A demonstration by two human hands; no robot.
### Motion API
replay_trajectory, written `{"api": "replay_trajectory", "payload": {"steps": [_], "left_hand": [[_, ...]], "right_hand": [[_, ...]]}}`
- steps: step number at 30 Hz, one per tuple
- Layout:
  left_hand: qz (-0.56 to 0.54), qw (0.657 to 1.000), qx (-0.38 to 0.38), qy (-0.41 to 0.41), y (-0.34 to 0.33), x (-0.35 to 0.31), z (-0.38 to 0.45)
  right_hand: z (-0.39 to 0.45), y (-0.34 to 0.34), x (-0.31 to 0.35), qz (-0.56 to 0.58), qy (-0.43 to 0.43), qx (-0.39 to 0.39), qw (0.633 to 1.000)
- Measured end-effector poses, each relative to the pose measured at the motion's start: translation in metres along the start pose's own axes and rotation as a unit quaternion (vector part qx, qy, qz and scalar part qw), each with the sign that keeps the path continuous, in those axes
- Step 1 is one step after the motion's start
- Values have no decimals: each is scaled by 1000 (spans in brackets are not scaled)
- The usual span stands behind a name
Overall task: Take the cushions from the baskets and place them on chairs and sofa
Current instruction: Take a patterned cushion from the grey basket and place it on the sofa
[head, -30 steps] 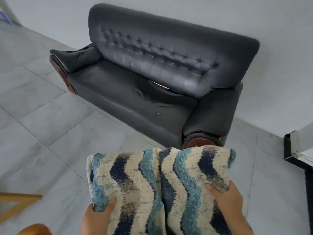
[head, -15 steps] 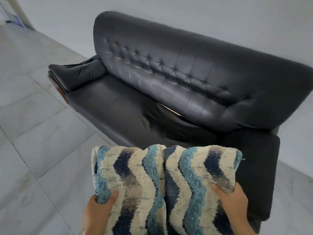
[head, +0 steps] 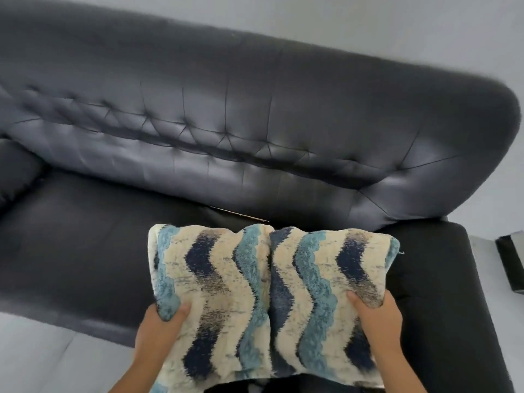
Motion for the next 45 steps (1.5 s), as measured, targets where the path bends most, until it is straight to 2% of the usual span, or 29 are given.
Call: {"api": "replay_trajectory", "payload": {"steps": [5,11,14,16,18,19,20,22,25,27,30,32,34,38,40,41,43,45], "left_hand": [[20,996,65,-50,-48,-64,96],[32,990,26,-133,-126,-120,174],[63,984,6,-167,-160,-126,223],[142,974,-41,-170,-183,-118,255],[246,953,-98,-147,-204,-100,274],[261,949,-108,-143,-212,-91,278],[258,947,-111,-156,-219,-83,276],[254,937,-86,-225,-233,-73,266],[298,891,-26,-341,-257,-68,258],[316,864,-46,-389,-269,-76,267],[319,843,-76,-428,-289,-106,280],[350,825,-79,-437,-310,-117,287],[394,813,-66,-423,-334,-118,291],[440,805,-48,-396,-358,-114,301],[421,794,-68,-434,-346,-110,295],[394,798,-79,-448,-336,-104,288],[344,824,-81,-444,-315,-87,274],[336,846,-50,-411,-305,-65,261]], "right_hand": [[76,-42,-3,15,-14,-57,998],[172,-61,-40,56,-19,-117,991],[224,-67,-70,68,-19,-119,990],[260,-74,-96,11,-47,-139,989],[280,-83,-120,-113,-93,-178,973],[282,-89,-128,-163,-85,-188,965],[278,-98,-134,-196,-41,-186,962],[266,-118,-141,-242,84,-139,957],[266,-143,-154,-309,163,-92,933],[277,-155,-146,-345,197,-112,911],[299,-166,-139,-367,294,-124,874],[319,-173,-152,-372,301,-83,874],[338,-181,-171,-379,256,-36,888],[351,-194,-179,-379,158,2,912],[339,-188,-167,-376,177,-18,909],[325,-184,-165,-375,201,-51,903],[286,-180,-165,-356,234,-122,897],[245,-187,-176,-362,258,-129,887]]}}
Point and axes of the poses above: each hand's wrist, its own z-axis towards the middle knuckle, its own y-axis out of the back of the hand, x = y × z, the point moved 1 cm from there along z, towards the middle knuckle, and after that the axes turned 5 degrees about z, right-handed, at the moved point
